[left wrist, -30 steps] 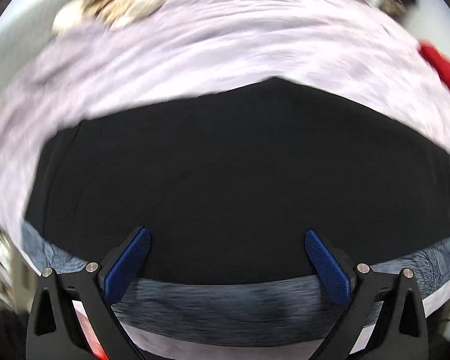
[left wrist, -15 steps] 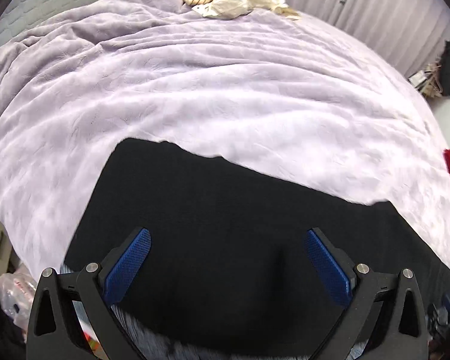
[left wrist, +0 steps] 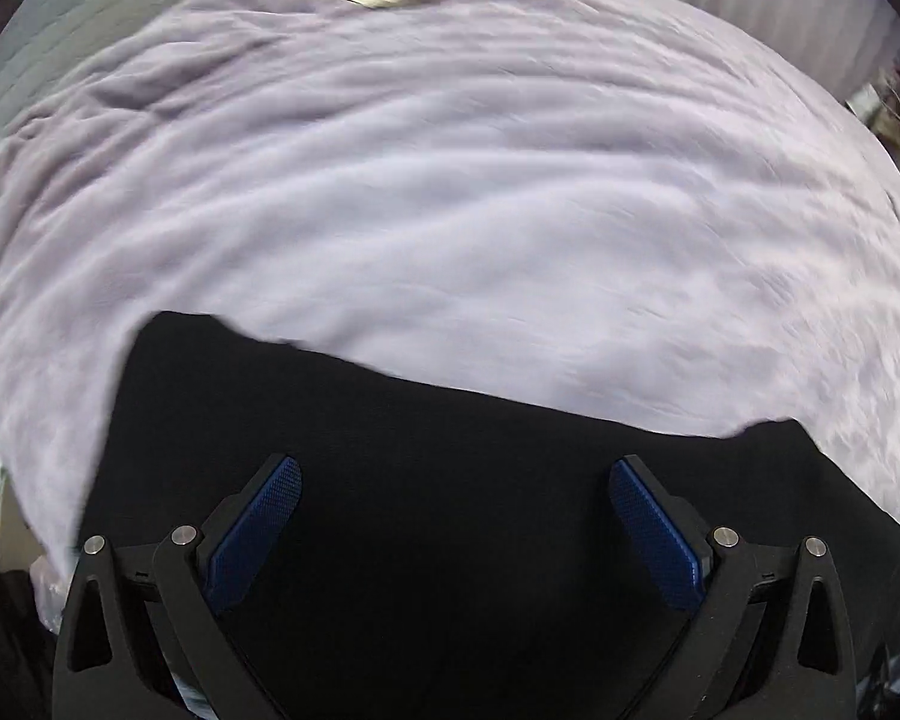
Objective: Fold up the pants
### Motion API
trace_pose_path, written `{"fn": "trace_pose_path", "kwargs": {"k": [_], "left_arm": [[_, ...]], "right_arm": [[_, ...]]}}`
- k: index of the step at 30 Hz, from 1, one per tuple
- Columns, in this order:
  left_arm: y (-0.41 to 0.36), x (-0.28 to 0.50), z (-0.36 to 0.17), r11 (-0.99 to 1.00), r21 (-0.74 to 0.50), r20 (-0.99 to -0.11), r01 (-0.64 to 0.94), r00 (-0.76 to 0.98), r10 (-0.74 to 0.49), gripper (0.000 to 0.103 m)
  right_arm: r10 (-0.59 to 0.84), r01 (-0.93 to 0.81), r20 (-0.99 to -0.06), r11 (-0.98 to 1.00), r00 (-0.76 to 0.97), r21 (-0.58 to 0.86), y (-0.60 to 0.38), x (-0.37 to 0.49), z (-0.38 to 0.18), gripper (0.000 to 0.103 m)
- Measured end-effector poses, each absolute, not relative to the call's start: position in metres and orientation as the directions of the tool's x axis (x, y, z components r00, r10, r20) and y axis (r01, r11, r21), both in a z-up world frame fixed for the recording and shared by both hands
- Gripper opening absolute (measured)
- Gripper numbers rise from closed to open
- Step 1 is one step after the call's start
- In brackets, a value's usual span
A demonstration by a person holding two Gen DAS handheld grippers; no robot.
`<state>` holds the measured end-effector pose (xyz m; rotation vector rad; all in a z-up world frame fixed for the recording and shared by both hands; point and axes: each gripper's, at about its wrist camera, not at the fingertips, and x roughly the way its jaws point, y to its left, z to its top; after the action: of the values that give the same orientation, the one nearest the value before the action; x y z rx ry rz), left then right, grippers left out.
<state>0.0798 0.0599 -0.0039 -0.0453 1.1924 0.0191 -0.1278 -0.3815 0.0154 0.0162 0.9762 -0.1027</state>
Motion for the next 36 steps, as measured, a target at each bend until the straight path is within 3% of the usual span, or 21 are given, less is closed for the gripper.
{"fn": "trace_pose_path", "kwargs": {"k": [3, 12, 15, 19, 21, 25, 31, 36], "left_arm": [[0.013, 0.066, -0.011, 0.999, 0.035, -0.931, 0.014, 0.365, 0.027, 0.103], [-0.109, -0.030, -0.005, 0.931, -0.015, -0.930, 0.364, 0.337, -0.146, 0.103], [-0.133, -0.069, 0.001, 0.892, -0.004, -0.912, 0.452, 0.364, -0.188, 0.103], [-0.154, -0.105, 0.002, 0.828, -0.038, -0.902, 0.560, 0.338, -0.270, 0.102], [-0.156, -0.110, -0.003, 0.815, 0.016, -0.893, 0.579, 0.375, -0.249, 0.102], [-0.137, -0.113, -0.003, 0.816, -0.012, -0.890, 0.578, 0.366, -0.271, 0.102], [-0.103, -0.123, 0.000, 0.805, 0.072, -0.876, 0.589, 0.424, -0.232, 0.103], [-0.041, -0.104, 0.002, 0.870, 0.001, -0.872, 0.493, 0.426, -0.240, 0.103]], "right_arm": [[-0.076, 0.092, -0.826, 0.995, 0.558, -0.029, -0.383, -0.130, 0.016, 0.103], [-0.068, 0.114, -0.818, 0.993, 0.571, -0.003, -0.384, -0.139, 0.025, 0.103], [0.022, 0.045, -0.808, 0.997, 0.589, 0.060, -0.376, -0.147, 0.028, 0.103], [0.056, -0.037, -0.788, 0.998, 0.613, 0.042, -0.358, -0.155, 0.028, 0.103], [0.066, -0.065, -0.783, 0.997, 0.619, 0.032, -0.356, -0.159, 0.027, 0.103], [0.029, -0.116, -0.782, 0.992, 0.623, -0.056, -0.362, -0.173, 0.019, 0.103], [-0.033, -0.029, -0.787, 0.998, 0.616, -0.064, -0.417, -0.201, 0.013, 0.103], [-0.127, 0.099, -0.793, 0.992, 0.595, -0.084, -0.470, -0.224, 0.012, 0.103]]}}
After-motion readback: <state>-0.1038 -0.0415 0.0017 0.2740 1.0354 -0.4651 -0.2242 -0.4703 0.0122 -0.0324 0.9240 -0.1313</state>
